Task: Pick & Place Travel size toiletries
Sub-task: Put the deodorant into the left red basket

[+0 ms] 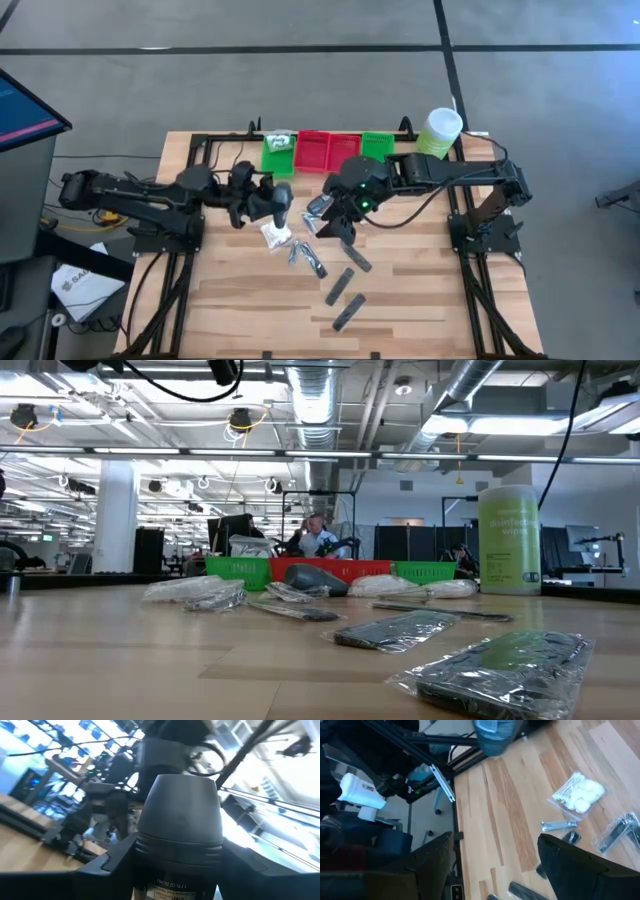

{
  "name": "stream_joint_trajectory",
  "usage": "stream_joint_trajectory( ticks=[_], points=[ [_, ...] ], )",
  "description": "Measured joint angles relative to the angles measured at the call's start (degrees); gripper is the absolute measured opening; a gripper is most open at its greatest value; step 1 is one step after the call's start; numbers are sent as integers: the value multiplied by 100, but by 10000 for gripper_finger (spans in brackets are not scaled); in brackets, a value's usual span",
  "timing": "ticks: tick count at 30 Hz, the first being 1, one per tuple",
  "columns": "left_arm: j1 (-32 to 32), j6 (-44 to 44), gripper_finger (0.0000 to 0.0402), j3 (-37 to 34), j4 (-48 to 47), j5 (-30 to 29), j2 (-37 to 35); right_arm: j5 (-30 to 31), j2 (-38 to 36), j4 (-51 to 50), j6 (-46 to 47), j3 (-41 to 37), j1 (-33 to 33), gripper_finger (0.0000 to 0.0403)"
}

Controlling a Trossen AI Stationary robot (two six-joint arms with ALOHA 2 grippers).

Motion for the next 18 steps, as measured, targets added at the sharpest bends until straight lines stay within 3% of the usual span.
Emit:
stream_joint_trajectory(
  ticks=[5,11,18],
  points=[
    [-8,0,202,-1,359,248,0,-142,33,0,-16,-11,54,281],
    [-29,-64,202,-1,1636,414,-4,-735,11,357,98,-11,-39,281],
    [-29,-367,202,-1,2522,432,-2,-1195,-22,2202,483,-11,-222,281]
  ],
)
